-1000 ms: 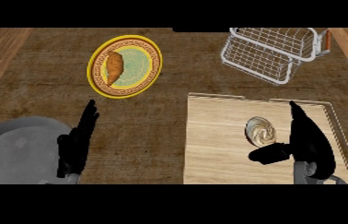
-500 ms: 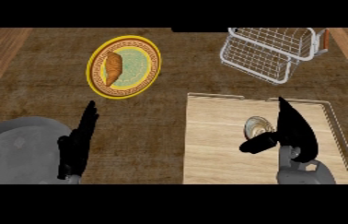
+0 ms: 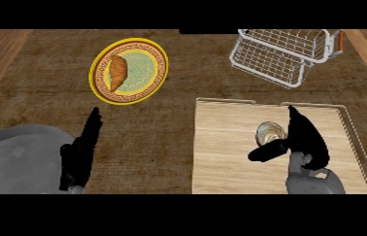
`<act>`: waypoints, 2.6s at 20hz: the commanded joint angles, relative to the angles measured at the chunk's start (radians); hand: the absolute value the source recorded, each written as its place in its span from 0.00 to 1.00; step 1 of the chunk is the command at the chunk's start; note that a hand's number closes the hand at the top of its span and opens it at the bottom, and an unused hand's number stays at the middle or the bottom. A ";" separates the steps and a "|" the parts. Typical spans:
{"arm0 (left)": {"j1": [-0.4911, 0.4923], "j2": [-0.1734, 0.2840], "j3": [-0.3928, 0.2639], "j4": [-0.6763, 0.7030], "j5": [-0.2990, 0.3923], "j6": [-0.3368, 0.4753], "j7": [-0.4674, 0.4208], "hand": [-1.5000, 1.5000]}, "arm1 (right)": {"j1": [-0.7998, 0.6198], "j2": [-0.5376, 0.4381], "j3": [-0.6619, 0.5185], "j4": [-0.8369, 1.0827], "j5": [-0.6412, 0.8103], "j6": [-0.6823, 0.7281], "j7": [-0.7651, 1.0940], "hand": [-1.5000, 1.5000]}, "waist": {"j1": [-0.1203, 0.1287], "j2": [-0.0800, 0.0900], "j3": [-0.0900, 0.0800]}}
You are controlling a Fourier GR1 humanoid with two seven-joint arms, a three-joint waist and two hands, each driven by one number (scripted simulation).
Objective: Pick the cupcake from the tray and place it in the tiered basket
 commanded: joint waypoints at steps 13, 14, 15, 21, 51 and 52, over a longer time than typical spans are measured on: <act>0.060 -0.015 0.005 -0.022 -0.036 0.002 0.038 0.50 | 0.027 0.038 0.006 0.074 0.056 0.012 0.047 1.00 | 0.004 0.005 -0.006; -0.003 -0.038 0.045 0.112 -0.007 -0.038 -0.025 0.50 | -0.042 0.017 -0.039 0.113 0.066 0.059 0.022 1.00 | 0.000 0.008 -0.007; 0.085 -0.054 -0.021 -0.010 -0.033 0.004 0.012 0.50 | -0.011 0.007 -0.010 0.145 0.104 0.057 -0.008 1.00 | 0.011 0.007 -0.007; 0.028 -0.056 0.038 0.083 -0.030 -0.019 -0.021 0.50 | -0.041 -0.094 -0.026 0.175 0.158 0.091 -0.185 1.00 | 0.002 0.008 -0.007; 0.029 -0.058 0.067 0.063 -0.055 -0.066 0.015 0.50 | -0.423 -0.700 -0.568 -0.169 -0.482 0.299 -0.433 1.00 | 0.016 0.009 -0.008; 0.036 -0.059 0.072 0.040 -0.063 -0.061 0.030 0.50 | -0.332 -0.670 -0.606 -0.204 -0.477 0.286 -0.504 1.00 | 0.004 0.007 -0.007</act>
